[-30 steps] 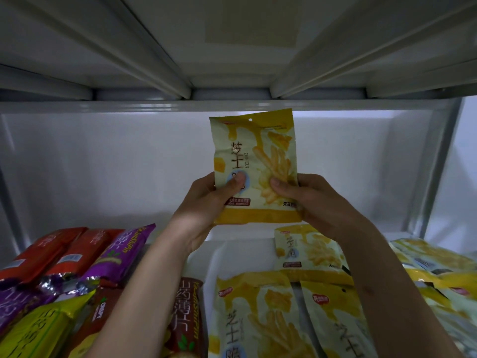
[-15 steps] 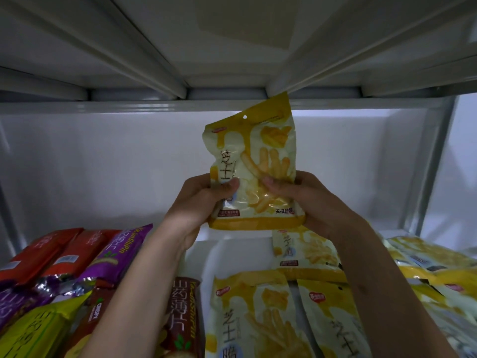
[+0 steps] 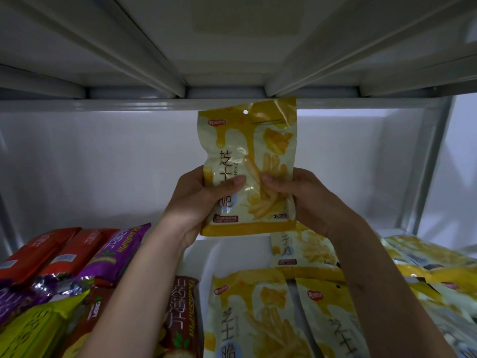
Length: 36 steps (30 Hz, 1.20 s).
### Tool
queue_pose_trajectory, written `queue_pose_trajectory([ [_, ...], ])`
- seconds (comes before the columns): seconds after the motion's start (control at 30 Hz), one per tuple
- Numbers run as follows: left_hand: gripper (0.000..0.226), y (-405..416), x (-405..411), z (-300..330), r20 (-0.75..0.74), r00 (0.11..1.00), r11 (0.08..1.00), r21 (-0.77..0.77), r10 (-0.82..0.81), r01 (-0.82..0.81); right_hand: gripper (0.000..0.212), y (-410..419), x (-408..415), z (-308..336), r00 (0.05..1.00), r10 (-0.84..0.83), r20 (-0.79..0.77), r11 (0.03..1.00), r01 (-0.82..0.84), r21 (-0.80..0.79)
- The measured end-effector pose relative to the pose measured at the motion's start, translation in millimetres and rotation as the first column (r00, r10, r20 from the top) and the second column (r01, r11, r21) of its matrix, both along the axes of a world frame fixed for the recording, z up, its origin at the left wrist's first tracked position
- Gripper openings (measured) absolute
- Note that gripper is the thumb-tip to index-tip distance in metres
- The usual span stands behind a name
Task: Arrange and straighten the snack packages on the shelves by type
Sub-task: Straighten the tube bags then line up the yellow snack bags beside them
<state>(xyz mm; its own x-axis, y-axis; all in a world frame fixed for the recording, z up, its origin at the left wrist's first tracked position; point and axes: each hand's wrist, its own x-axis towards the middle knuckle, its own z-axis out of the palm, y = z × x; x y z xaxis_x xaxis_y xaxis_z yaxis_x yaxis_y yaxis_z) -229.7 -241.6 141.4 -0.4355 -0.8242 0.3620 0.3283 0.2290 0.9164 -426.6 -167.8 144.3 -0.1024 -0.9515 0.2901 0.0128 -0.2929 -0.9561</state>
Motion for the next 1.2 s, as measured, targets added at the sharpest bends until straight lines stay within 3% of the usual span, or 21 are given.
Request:
queue_pose_trajectory([
  [0.23, 0.053, 3, -3, 0, 0.022, 0.999, 0.999, 0.022, -0.032, 0.032, 0.047, -1, 0, 0, 0.997, -0.074, -0.001, 0.995, 0.074, -0.069],
  [0.4, 0.047, 5, -2, -1, 0.040, 0.998, 0.998, 0.036, -0.049, 0.047, 0.038, -2, 0, 1, 0.997, -0.073, -0.016, 0.996, 0.072, -0.047],
  [0.57, 0.045, 6, 3, 0, 0.056, 0.997, 0.998, 0.025, -0.058, 0.057, 0.039, -2, 3, 4, 0.998, -0.015, 0.062, 0.997, 0.020, -0.070],
  [0.87, 0.045, 11, 2, 4, 0.048, 0.994, 0.993, 0.072, -0.101, 0.098, 0.047, 0, 4, 3, 0.990, -0.107, 0.094, 0.990, 0.114, -0.083],
  [1.03, 0.042, 9, 6, 4, 0.031, 0.993, 0.993, 0.033, -0.110, 0.109, 0.040, 2, 8, 7, 0.991, -0.035, 0.131, 0.989, 0.054, -0.140],
  [1.2, 0.047, 11, 5, 4, 0.075, 0.986, 0.989, 0.021, -0.147, 0.145, 0.037, -2, 8, 4, 0.980, -0.093, 0.174, 0.974, 0.126, -0.188],
])
